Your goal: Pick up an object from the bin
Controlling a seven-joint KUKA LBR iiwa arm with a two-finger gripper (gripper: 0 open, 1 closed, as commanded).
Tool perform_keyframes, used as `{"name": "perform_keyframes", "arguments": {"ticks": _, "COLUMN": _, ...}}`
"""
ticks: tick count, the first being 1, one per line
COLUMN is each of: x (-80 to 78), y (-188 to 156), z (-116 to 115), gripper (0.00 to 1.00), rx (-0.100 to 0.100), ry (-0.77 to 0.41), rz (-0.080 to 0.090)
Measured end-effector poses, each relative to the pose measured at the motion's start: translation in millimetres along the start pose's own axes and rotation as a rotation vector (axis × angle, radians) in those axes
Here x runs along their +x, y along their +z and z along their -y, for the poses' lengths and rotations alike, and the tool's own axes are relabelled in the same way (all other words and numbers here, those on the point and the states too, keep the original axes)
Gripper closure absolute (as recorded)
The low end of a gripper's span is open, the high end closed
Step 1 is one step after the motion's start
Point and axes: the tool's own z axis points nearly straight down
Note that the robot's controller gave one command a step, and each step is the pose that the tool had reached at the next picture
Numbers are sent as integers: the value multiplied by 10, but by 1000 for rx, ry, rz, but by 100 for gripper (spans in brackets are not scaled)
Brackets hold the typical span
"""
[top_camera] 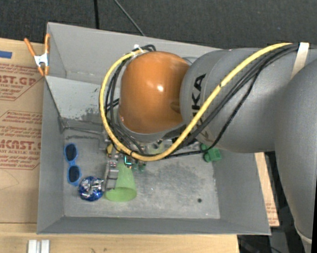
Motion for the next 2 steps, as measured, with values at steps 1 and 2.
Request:
{"name": "perform_keyframes", "arguments": {"ticks": 1, "x": 35, "y": 1320, "z": 792, "gripper": 0, "rx": 3, "ry": -83, "rz": -1}}
{"name": "perform_keyframes", "arguments": {"ticks": 2, "x": 4, "y": 1269, "z": 753, "gripper": 100, "rx": -2, "ry": -86, "rz": 11}}
